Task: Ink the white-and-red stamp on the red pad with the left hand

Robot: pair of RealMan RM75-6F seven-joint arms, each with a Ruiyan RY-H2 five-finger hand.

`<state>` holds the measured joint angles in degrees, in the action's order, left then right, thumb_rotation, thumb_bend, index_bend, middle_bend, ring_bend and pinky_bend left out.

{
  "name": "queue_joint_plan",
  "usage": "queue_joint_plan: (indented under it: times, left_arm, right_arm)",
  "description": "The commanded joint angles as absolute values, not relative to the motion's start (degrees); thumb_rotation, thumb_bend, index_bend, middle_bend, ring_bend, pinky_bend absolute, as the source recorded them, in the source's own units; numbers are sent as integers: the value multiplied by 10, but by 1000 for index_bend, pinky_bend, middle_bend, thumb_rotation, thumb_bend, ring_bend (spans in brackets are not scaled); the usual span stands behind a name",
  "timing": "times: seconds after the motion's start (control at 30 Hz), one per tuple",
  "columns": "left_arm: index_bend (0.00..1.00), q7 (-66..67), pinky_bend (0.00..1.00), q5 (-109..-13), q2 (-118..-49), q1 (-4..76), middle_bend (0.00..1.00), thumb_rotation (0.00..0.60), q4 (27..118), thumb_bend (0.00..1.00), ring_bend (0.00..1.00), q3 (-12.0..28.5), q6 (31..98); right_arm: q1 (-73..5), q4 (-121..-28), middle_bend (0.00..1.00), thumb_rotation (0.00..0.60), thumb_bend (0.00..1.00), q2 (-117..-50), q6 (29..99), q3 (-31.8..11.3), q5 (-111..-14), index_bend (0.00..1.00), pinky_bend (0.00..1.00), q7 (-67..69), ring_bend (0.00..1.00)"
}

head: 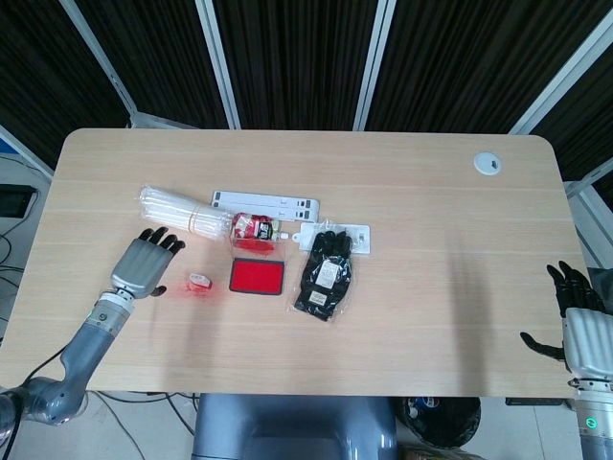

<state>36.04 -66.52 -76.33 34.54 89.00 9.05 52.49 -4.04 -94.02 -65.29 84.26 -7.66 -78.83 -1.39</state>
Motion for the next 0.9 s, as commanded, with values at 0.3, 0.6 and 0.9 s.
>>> queue_joint_plan:
  times: [0.3, 0.6, 0.9]
  left_arm:
    - [321, 373, 240, -638, -818, 373, 310, 600, 844, 149, 156, 77, 508]
    - [372, 370, 244, -630, -855, 385, 359, 600, 809, 195, 170, 66, 498]
    - [413, 357, 250, -632, -882, 395, 401, 600, 781, 253, 182, 57, 494]
  right_arm:
    - [-41, -940, 0, 600, 5, -652, 841, -77, -786, 0, 178, -11, 0]
    - [-41, -940, 0, 600, 9, -653, 841, -78, -785, 0, 177, -7, 0]
    - [-41, -942, 0, 600, 13, -653, 842, -79, -784, 0, 178, -5, 0]
